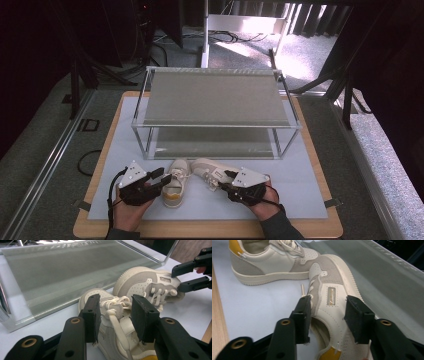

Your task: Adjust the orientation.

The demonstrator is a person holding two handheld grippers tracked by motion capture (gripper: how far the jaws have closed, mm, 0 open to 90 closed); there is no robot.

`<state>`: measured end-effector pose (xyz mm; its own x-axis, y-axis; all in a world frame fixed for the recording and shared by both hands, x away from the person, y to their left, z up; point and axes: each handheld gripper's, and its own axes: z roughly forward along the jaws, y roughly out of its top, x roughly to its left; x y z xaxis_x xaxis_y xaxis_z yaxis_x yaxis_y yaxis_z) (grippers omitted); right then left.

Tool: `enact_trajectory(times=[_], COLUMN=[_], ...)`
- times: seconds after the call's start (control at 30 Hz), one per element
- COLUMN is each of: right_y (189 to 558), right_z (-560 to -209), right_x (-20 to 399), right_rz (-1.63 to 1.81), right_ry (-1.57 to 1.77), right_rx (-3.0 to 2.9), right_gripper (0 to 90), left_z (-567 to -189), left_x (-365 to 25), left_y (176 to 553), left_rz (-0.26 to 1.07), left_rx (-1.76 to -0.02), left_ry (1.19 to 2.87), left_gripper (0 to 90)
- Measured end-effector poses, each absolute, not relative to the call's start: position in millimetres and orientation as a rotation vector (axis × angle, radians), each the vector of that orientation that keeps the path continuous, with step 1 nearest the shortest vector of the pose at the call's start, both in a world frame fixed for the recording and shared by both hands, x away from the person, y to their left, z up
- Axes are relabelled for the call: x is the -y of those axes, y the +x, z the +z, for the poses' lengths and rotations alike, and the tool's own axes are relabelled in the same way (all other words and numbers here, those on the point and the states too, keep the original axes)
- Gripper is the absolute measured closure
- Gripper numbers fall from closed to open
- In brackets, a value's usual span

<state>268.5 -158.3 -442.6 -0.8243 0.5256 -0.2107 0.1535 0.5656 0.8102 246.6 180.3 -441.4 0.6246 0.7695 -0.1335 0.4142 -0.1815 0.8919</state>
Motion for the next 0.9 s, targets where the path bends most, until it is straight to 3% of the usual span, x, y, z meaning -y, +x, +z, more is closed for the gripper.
enact_trajectory(times=[0.63,0.9], right_y=[283.6,291.5], right_z=[-439.5,-438.2], right_x=[148.6,146.2], right_rz=[0.998,0.955], right_ry=[0.478,0.484], right_rx=[-2.309,-2.276], right_gripper=[48.3,57.8], left_z=[-443.5,-445.6], left_x=[-181.1,-180.6], left_y=[248.6,249.9], left_rz=[0.423,0.414], left_rx=[-0.975,-0.977], left_ry=[1.805,1.811], left_gripper=[58.7,58.7])
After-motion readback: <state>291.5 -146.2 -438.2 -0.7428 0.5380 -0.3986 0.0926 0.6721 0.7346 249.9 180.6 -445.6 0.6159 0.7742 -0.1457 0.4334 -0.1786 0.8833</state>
